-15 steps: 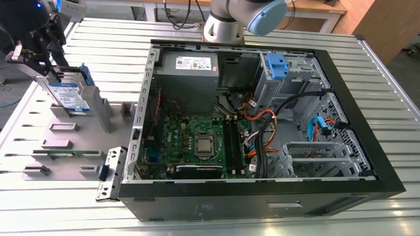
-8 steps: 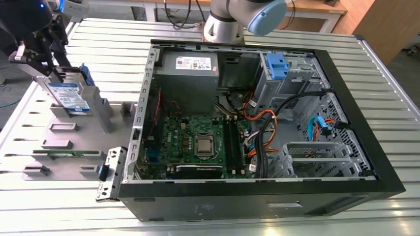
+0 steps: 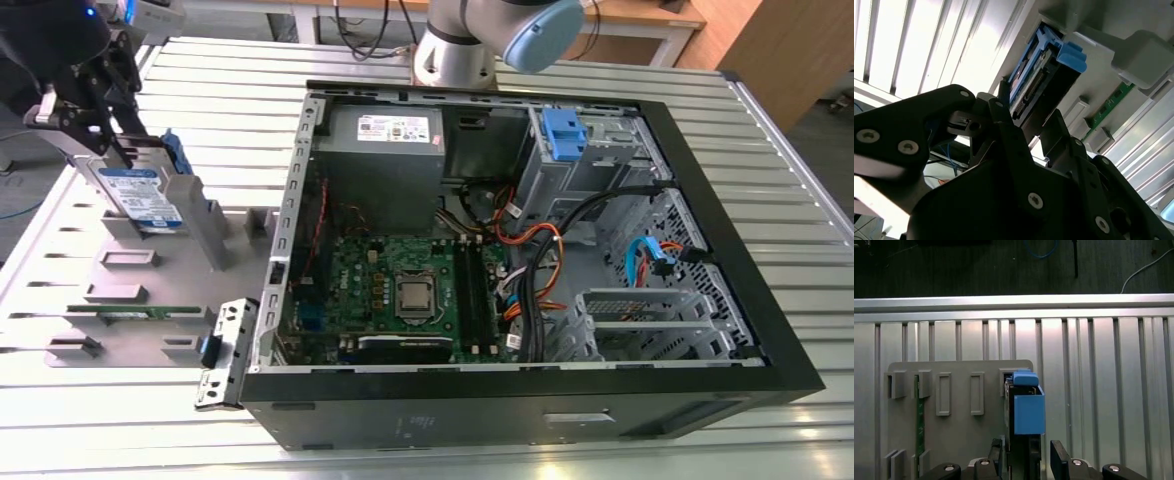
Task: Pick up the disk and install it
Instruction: 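Pick up the disk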
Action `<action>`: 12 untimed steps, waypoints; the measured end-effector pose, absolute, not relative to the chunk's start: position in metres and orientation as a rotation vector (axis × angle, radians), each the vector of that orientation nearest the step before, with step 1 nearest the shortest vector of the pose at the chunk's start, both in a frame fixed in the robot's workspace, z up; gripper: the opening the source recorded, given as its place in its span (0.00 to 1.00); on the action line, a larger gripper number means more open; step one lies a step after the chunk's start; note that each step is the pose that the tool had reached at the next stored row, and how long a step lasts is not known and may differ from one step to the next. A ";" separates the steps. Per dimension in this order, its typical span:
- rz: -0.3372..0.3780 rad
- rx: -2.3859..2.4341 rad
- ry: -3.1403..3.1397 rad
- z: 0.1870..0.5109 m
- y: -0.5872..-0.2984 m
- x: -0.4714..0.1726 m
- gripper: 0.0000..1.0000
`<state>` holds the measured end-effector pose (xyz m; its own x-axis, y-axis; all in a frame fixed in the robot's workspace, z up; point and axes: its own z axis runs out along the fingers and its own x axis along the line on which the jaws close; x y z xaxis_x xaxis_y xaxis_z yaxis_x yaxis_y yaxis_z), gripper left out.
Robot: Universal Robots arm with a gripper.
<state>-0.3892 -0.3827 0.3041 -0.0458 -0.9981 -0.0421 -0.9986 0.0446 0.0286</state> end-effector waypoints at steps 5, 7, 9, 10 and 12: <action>0.078 -2.163 2.262 0.304 -0.383 -0.389 0.50; 0.078 -2.163 2.262 0.304 -0.383 -0.389 0.50; 0.078 -2.163 2.262 0.304 -0.383 -0.389 0.50; 0.078 -2.163 2.262 0.304 -0.383 -0.389 0.50; 0.078 -2.163 2.262 0.304 -0.383 -0.389 0.49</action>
<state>-0.3892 -0.3827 0.3041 -0.0451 -0.9981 -0.0421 -0.9986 0.0439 0.0287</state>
